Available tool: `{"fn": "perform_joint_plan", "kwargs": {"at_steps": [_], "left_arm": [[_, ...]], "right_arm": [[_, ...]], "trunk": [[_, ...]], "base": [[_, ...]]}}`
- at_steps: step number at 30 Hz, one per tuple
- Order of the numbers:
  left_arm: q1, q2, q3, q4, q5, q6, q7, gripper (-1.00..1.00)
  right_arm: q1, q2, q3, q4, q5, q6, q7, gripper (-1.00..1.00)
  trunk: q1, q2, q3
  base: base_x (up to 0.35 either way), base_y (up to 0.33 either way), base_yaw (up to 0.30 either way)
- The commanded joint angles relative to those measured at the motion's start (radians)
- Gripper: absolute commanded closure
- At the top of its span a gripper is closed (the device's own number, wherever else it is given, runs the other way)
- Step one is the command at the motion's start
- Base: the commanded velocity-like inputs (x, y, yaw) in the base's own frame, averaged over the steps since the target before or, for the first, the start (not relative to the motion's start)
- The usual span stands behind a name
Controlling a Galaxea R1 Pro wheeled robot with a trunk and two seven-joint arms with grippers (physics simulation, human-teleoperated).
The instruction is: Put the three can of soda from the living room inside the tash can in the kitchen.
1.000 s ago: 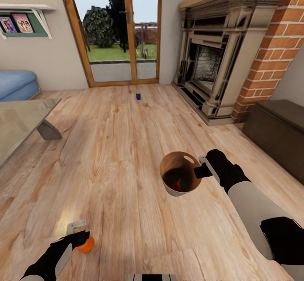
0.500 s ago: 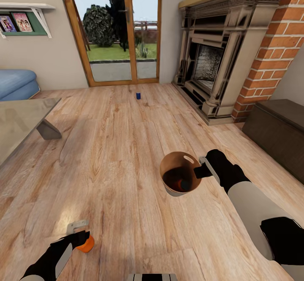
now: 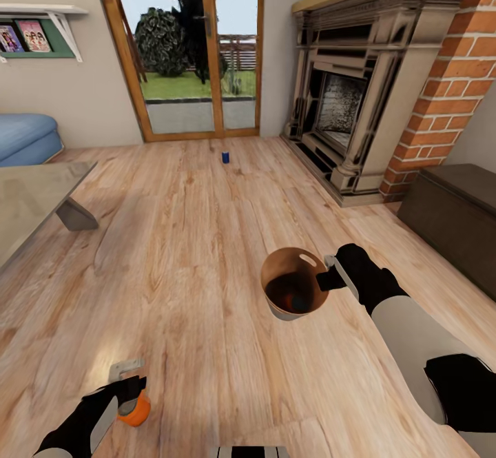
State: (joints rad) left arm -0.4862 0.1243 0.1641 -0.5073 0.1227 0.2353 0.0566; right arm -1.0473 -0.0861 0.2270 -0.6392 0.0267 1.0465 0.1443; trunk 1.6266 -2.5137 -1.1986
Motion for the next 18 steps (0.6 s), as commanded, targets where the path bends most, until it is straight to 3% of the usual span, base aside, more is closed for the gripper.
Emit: {"fn": "perform_joint_plan", "kwargs": {"at_steps": [1, 14, 18], "left_arm": [[0.000, 0.000, 0.000, 0.000, 0.000, 0.000, 0.000, -1.00], [0.000, 0.000, 0.000, -0.005, 0.000, 0.000, -0.001, -1.00], [0.000, 0.000, 0.001, -0.005, 0.000, 0.001, -0.001, -1.00]], "right_arm": [[0.000, 0.000, -0.001, 0.000, -0.016, 0.001, 0.001, 1.00], [0.000, 0.002, 0.000, 0.000, -0.016, 0.001, 0.001, 1.00], [0.000, 0.002, 0.000, 0.000, -0.016, 0.001, 0.001, 1.00]], "trunk": [[0.000, 0.000, 0.000], [0.000, 0.000, 0.000], [0.002, -0.001, -0.015]], "base": [[0.185, 0.000, 0.000], [0.040, 0.000, 0.000], [0.003, 0.000, 0.000]]}}
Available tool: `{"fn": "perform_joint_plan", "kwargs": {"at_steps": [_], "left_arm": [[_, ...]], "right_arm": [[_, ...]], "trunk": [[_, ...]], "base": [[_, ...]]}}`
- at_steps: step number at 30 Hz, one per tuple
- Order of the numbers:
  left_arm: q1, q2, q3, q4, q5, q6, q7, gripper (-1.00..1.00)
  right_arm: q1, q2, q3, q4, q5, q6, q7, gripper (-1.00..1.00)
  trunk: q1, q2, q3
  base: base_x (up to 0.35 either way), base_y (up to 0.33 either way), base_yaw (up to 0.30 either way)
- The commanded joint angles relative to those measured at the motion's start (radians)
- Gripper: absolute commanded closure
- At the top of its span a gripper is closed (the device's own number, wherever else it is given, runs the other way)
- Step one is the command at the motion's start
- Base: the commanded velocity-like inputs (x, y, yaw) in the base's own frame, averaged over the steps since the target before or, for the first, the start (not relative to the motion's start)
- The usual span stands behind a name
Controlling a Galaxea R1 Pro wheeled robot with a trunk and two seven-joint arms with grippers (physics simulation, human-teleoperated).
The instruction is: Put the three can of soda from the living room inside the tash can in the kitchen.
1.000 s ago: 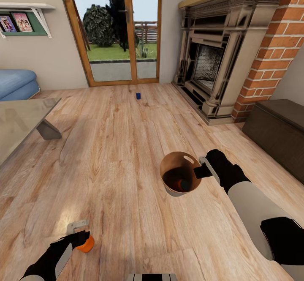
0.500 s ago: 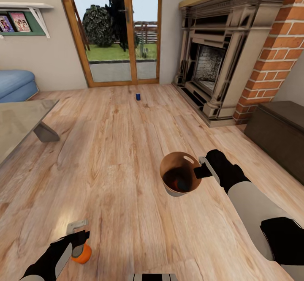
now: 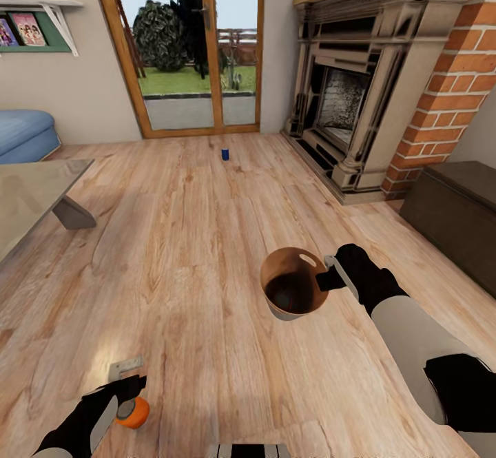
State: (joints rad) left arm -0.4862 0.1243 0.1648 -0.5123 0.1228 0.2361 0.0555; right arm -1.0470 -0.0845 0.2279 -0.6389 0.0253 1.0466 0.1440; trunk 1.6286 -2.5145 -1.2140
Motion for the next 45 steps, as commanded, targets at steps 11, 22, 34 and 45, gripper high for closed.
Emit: {"fn": "perform_joint_plan", "kwargs": {"at_steps": [11, 22, 34, 45], "left_arm": [[0.000, 0.000, -0.001, 0.000, 0.000, -0.001, 0.000, -1.00], [0.000, 0.000, -0.001, 0.001, 0.000, -0.001, 0.001, -1.00], [0.000, 0.000, 0.000, 0.003, 0.000, -0.001, 0.001, -1.00], [0.000, 0.000, -0.001, 0.005, 0.000, 0.000, 0.000, -1.00]], "right_arm": [[-0.001, 0.000, -0.001, -0.001, -0.014, 0.001, 0.001, 1.00], [-0.004, 0.002, 0.002, -0.002, -0.013, 0.001, 0.002, 1.00], [-0.057, 0.000, 0.002, -0.001, -0.014, 0.001, 0.002, 1.00], [-0.067, 0.000, 0.002, -0.001, -0.015, 0.001, 0.002, 1.00]], "trunk": [[0.003, -0.002, -0.031], [0.003, -0.002, -0.031], [0.003, -0.002, -0.031], [0.007, -0.004, -0.058]], "base": [[0.000, 0.000, 0.000], [0.000, 0.000, 0.000], [0.000, 0.000, 0.000], [0.000, 0.000, 0.000]]}}
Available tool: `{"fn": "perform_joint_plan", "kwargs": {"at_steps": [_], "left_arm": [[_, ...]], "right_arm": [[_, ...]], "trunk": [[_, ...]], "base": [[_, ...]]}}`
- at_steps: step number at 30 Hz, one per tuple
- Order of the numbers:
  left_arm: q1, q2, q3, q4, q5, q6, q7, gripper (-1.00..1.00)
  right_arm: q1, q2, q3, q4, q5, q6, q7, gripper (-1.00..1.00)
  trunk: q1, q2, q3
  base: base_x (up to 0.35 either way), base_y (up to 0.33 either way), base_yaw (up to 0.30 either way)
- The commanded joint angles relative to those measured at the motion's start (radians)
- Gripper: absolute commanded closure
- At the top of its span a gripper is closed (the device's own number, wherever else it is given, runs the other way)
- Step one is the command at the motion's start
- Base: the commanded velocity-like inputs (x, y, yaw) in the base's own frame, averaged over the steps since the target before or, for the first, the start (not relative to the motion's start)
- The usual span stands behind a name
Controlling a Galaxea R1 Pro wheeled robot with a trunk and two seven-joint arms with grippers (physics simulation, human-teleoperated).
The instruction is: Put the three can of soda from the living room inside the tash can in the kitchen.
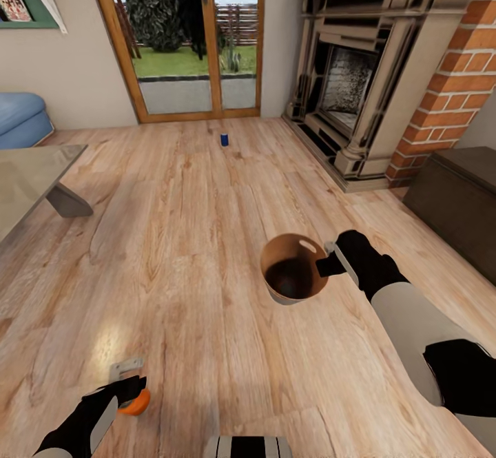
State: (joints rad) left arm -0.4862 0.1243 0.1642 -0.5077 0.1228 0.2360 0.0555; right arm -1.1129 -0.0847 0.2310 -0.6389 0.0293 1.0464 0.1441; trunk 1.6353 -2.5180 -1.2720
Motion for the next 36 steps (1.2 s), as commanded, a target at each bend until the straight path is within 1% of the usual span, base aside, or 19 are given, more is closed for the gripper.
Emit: {"fn": "perform_joint_plan", "kwargs": {"at_steps": [1, 8, 23, 28, 36], "left_arm": [[0.000, 0.000, 0.000, 0.000, 0.000, 0.000, 0.000, -1.00], [0.000, 0.000, 0.001, 0.000, 0.001, 0.000, 0.001, -1.00], [0.000, 0.000, 0.001, -0.001, 0.001, 0.000, 0.001, -1.00], [0.000, 0.000, 0.001, -0.001, 0.001, 0.000, 0.001, -1.00], [0.000, 0.000, 0.001, -0.002, 0.001, 0.000, 0.001, -1.00]], "right_arm": [[-0.001, 0.000, -0.001, -0.001, -0.019, 0.001, 0.002, 1.00], [-0.005, 0.000, -0.001, 0.000, -0.019, 0.001, 0.002, 1.00], [-0.005, 0.000, -0.001, 0.025, -0.019, 0.001, 0.002, 1.00], [-0.006, 0.000, -0.001, 0.026, -0.019, 0.001, 0.002, 1.00], [-0.007, 0.000, -0.001, 0.027, -0.019, 0.001, 0.002, 1.00]], "trunk": [[0.000, 0.000, -0.004], [0.003, -0.002, -0.031], [0.003, -0.002, -0.031], [0.006, -0.003, -0.050], [0.006, -0.003, -0.050]], "base": [[0.000, 0.000, 0.000], [0.000, 0.000, 0.000], [0.000, 0.000, 0.000], [0.000, 0.000, 0.000], [0.000, 0.000, 0.000]]}}
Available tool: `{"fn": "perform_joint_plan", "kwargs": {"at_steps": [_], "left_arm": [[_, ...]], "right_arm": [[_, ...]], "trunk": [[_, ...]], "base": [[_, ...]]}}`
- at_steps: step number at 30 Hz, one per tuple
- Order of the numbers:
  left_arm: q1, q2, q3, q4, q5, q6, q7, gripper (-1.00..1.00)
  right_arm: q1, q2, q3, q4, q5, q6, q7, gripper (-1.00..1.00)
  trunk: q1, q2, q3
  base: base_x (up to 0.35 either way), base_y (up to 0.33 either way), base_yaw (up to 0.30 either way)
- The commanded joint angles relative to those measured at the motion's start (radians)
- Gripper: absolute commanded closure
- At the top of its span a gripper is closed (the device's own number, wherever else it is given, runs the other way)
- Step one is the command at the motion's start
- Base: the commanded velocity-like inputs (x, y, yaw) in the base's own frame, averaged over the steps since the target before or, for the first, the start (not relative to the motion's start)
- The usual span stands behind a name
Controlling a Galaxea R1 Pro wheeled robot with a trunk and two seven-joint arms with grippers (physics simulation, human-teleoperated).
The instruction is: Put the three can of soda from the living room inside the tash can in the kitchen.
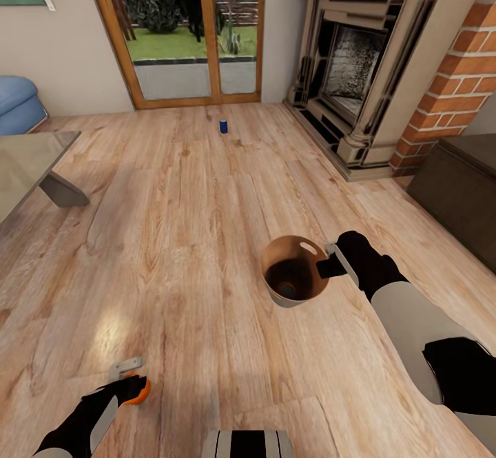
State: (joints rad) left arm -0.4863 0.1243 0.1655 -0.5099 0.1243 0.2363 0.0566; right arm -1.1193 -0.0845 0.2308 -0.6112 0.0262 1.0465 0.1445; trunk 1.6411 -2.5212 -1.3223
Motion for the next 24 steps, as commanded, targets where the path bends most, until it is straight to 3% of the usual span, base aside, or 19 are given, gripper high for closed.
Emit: {"fn": "perform_joint_plan", "kwargs": {"at_steps": [1, 19, 24], "left_arm": [[0.000, 0.000, 0.000, 0.000, 0.000, 0.000, 0.000, -1.00], [0.000, 0.000, 0.000, 0.003, 0.000, -0.002, 0.000, -1.00], [0.000, 0.000, 0.000, 0.004, 0.000, -0.002, 0.000, -1.00]], "right_arm": [[0.000, 0.000, -0.001, 0.000, -0.015, 0.001, 0.001, 1.00], [-0.001, 0.000, 0.000, 0.002, -0.015, 0.001, 0.001, 1.00], [-0.001, 0.000, 0.001, 0.002, -0.015, 0.001, 0.001, 1.00]], "trunk": [[0.000, 0.000, 0.000], [0.000, 0.000, 0.000], [0.002, -0.001, -0.019]], "base": [[0.000, 0.000, 0.000], [0.000, 0.000, 0.000], [0.000, 0.000, 0.000]]}}
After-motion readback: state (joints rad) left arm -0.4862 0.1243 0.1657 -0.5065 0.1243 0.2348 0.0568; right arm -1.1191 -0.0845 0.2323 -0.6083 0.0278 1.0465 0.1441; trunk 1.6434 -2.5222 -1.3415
